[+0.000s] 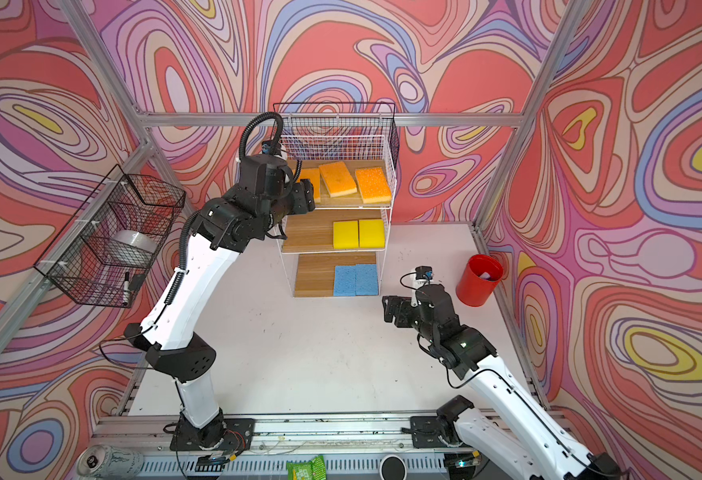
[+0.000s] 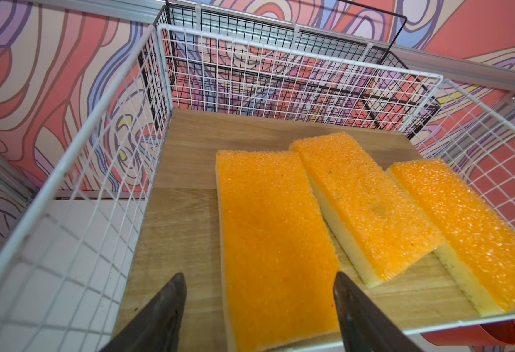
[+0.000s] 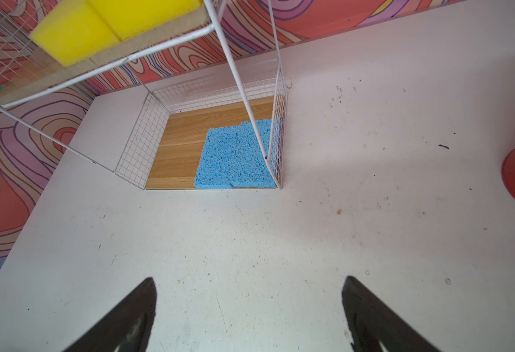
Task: Place and organize the cleaning sponges onto the shelf
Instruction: 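Open the left gripper and release the orange sponge on the top shelf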
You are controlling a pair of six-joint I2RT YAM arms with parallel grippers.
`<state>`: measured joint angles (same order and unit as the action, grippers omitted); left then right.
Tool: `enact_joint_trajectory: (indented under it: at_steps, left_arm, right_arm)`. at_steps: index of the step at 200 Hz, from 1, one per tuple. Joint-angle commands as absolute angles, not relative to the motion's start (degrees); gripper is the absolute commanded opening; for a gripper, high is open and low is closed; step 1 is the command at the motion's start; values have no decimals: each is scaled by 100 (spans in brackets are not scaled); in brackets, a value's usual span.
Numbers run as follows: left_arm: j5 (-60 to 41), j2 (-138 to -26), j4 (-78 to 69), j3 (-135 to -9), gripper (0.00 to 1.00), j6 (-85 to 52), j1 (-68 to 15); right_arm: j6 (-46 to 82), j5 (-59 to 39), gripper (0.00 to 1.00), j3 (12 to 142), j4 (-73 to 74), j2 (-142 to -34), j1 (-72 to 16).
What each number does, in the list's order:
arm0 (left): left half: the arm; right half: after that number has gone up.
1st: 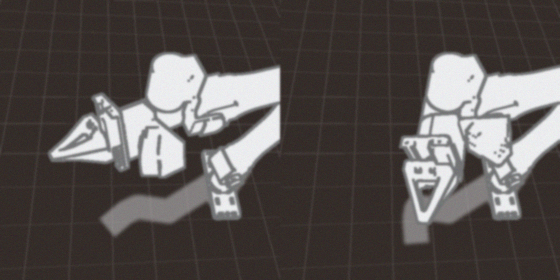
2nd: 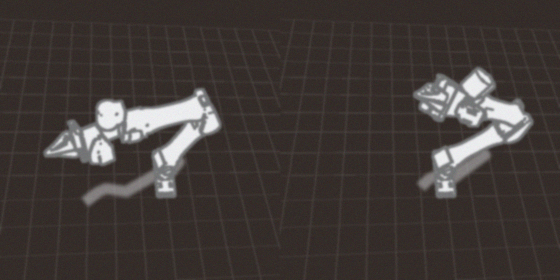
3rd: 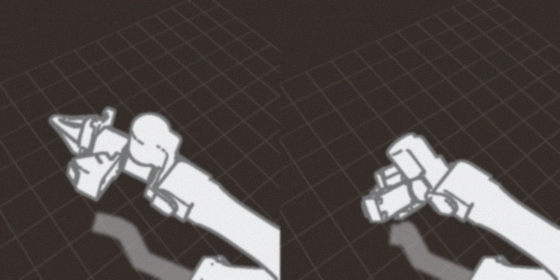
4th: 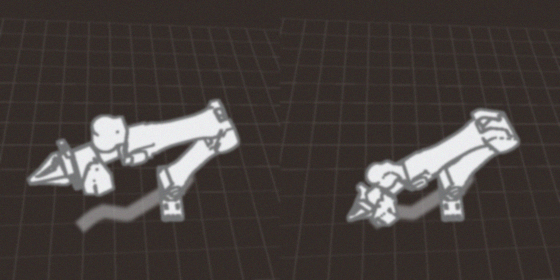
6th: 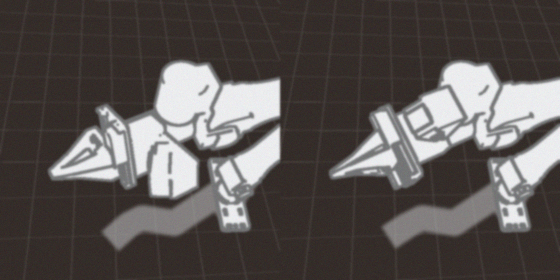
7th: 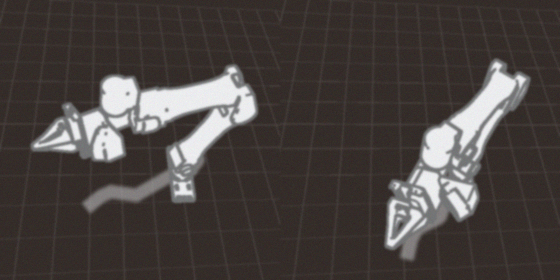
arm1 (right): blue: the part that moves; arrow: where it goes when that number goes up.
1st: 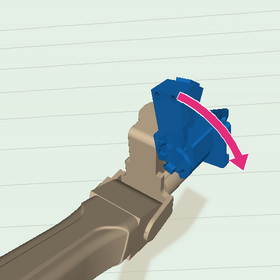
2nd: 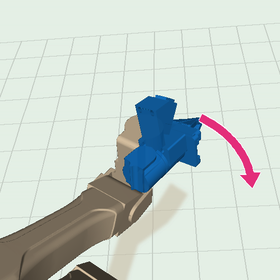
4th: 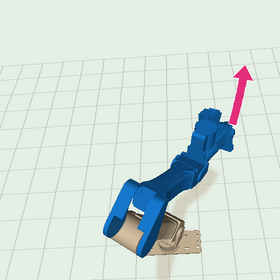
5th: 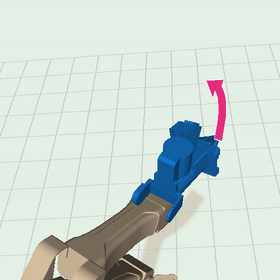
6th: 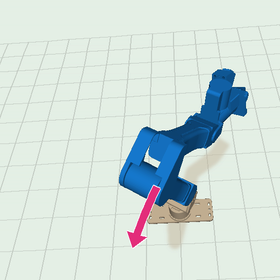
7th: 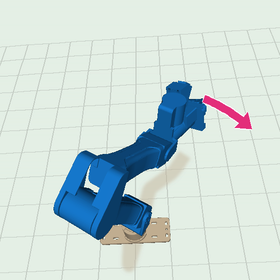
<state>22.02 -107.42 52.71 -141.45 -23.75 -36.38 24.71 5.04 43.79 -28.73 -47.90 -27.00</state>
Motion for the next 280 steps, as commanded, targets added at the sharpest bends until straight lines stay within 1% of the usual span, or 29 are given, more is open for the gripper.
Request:
enact_joint_trajectory:
  at_steps: [1, 24, 43, 57, 183, 235, 280]
  left_arm:
    - [2318, -10896, 5408, -14351, 78, -2239, -3639]
    - [2123, -11172, 5545, -14762, 79, -2206, -3621]
    - [1748, -11320, 5642, -15015, 79, -2285, -3546]
    - [1522, -11344, 5641, -15003, 79, -2379, -3481]
    - [994, -11417, 5232, -14844, 78, -2642, -3473]
    - [706, -11488, 5113, -14836, 80, -2724, -3342]
    - [538, -11464, 5052, -14836, 85, -2677, -3199]
  right_arm:
    - [2489, 507, 98, 4315, -2758, -4800, -2673]
    - [2487, 505, 98, 4316, -2777, -4793, -2677]
    - [2487, 518, 98, 4300, -2775, -4800, -2672]
    - [2484, 504, 98, 4298, -2777, -4799, -2672]
    - [2445, 494, 98, 4368, -2767, -4863, -2672]
    - [2422, 492, 98, 4420, -2786, -4910, -2674]
    - [2416, 501, 98, 4421, -2786, -4911, -2675]
